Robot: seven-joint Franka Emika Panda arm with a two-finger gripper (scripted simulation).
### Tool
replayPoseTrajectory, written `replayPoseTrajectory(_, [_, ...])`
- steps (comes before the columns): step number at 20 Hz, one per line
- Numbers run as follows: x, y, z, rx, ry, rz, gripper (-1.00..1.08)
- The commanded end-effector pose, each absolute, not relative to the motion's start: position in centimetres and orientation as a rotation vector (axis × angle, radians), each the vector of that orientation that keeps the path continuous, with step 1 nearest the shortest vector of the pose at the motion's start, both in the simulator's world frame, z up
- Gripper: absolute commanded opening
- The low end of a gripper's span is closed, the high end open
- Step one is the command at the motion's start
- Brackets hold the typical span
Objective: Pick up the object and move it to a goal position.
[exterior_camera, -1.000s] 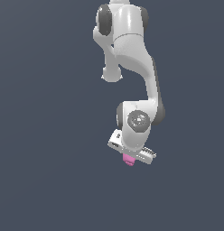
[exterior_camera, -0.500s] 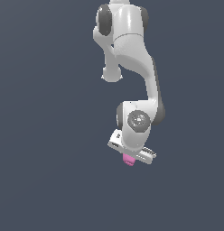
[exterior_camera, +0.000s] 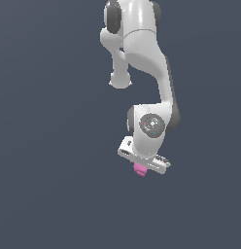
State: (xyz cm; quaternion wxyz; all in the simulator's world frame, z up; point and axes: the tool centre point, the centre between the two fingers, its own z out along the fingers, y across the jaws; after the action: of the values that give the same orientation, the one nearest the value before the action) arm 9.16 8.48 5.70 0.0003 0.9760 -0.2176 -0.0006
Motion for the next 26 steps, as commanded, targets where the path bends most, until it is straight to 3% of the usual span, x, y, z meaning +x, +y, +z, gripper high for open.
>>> replayPoseTrajectory(1, [8.7,8.9,6.7,3.066,-0.683,0.000,-1.00])
replayPoseTrajectory(9, [6.2,11.2,12.1,3.067,-0.683,-0.001,-1.00])
replayPoseTrajectory(26, [-1.7,18.6,29.6,3.065,-0.683,0.001,-1.00])
